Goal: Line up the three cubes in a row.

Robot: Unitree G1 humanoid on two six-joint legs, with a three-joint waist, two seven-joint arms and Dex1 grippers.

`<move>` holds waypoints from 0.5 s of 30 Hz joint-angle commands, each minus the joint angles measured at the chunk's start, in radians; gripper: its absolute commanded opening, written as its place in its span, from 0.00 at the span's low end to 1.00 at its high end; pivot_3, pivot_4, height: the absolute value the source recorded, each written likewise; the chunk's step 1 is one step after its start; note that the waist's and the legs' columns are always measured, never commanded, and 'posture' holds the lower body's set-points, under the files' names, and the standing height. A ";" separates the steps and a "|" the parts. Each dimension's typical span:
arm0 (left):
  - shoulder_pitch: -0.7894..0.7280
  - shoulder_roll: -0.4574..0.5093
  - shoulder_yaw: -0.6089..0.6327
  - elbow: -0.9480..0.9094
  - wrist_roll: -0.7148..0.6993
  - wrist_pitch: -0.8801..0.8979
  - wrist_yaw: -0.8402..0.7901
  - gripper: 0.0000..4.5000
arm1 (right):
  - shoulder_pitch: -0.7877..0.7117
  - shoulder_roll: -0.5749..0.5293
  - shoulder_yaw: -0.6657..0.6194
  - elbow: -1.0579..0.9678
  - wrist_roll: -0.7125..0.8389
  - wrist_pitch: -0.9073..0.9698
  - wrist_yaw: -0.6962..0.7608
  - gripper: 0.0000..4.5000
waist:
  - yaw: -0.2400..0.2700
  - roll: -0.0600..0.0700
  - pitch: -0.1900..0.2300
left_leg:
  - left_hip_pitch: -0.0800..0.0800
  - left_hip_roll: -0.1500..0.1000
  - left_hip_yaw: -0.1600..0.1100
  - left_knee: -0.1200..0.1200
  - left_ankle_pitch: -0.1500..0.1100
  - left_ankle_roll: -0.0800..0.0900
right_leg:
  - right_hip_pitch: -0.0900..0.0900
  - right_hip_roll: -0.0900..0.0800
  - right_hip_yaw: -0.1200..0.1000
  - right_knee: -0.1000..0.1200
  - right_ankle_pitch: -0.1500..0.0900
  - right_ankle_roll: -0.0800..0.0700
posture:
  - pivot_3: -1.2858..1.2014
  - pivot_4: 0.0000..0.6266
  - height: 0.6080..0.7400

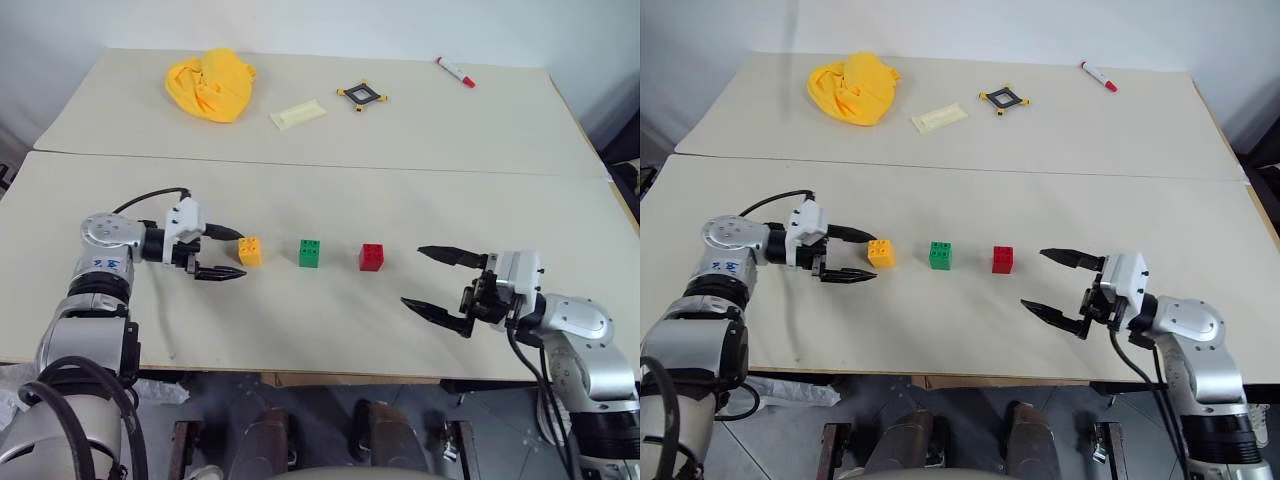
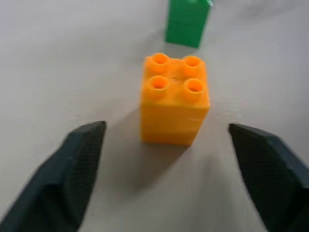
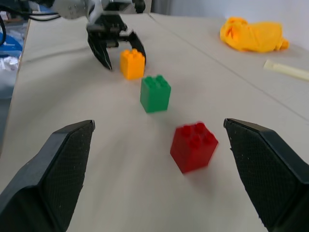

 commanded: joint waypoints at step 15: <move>0.242 0.171 0.173 -0.364 -0.163 0.123 0.022 1.00 | -0.335 -0.182 0.006 0.433 -0.078 -0.102 0.344 1.00 | 0.003 0.001 0.000 | 0.000 0.000 -0.002 0.002 0.000 0.000 | 0.001 -0.001 -0.001 0.001 0.000 0.000 | 0.52 0.24 1.00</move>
